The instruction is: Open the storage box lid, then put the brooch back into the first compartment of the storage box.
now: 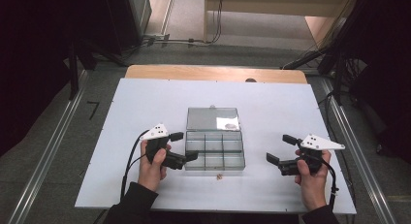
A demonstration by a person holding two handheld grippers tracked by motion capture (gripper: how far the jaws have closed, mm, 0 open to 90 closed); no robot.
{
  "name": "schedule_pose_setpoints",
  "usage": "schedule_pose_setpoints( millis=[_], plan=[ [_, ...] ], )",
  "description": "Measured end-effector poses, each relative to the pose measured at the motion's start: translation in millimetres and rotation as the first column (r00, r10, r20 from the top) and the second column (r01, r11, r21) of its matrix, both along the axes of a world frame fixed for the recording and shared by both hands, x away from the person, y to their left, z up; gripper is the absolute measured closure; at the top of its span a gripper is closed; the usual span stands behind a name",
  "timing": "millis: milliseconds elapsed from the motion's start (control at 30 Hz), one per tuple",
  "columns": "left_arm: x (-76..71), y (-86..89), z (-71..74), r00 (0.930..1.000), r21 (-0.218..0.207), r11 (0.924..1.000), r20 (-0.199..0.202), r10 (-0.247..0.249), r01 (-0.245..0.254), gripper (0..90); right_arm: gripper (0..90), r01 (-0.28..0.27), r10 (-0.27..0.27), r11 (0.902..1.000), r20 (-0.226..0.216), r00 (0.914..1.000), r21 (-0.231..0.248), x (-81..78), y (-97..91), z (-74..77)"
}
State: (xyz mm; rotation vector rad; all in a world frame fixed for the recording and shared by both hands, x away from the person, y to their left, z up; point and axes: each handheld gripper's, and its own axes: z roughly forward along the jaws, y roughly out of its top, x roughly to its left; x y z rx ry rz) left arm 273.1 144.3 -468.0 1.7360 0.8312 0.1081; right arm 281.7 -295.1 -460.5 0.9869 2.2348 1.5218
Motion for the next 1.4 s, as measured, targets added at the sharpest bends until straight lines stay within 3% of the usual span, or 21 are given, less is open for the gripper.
schedule_pose_setpoints(
  millis=[133,333,433,600,867,933,1033,1167,1400],
  plan=[
    [-5.7,-1.4,2.0,0.9999,0.006,0.9999,0.009,-0.012,0.012,0.1,0.0,0.008,-0.008,0.9998,0.003,1.0000,0.019,-4.3,-10.2,-0.7],
    [-11.1,-5.9,3.0,0.9995,0.022,0.9994,0.014,-0.027,0.026,0.1,0.0,0.017,-0.017,0.9998,0.002,0.9998,0.008,-9.9,-20.8,-2.4],
    [-15.0,-11.2,2.4,0.9994,0.057,0.9979,0.014,-0.031,0.030,0.2,0.0,0.008,-0.008,0.9999,-0.012,0.9999,0.010,-10.6,-24.1,-2.8],
    [-22.6,-15.8,4.9,0.9989,0.063,0.9972,0.022,-0.042,0.041,3.4,0.0,-0.008,0.008,0.9998,-0.019,0.9998,0.020,-13.4,-30.0,-3.2],
    [-35.3,-23.3,7.7,0.9977,0.077,0.9952,0.027,-0.062,0.060,7.4,0.0,0.009,-0.009,0.9999,-0.013,0.9999,0.013,-19.6,-36.2,-4.5],
    [-38.1,-25.1,7.4,0.9983,0.084,0.9952,0.027,-0.052,0.050,14.8,0.0,0.004,-0.004,0.9999,-0.013,0.9999,0.010,-20.9,-36.6,-4.6],
    [-41.0,-28.4,8.6,0.9970,0.081,0.9944,0.029,-0.071,0.069,16.3,0.0,0.000,0.000,1.0000,-0.013,0.9999,0.002,-22.1,-37.7,-5.5],
    [-45.9,-35.3,9.8,0.9962,0.092,0.9930,0.039,-0.077,0.074,25.6,0.0,0.001,-0.001,1.0000,-0.017,0.9998,0.006,-23.4,-40.6,-6.2],
    [-48.8,-49.8,5.2,0.9922,0.125,0.9850,0.024,-0.123,0.119,35.3,0.0,0.007,-0.007,1.0000,-0.016,0.9998,0.006,-23.1,-43.8,-7.0]
  ],
)
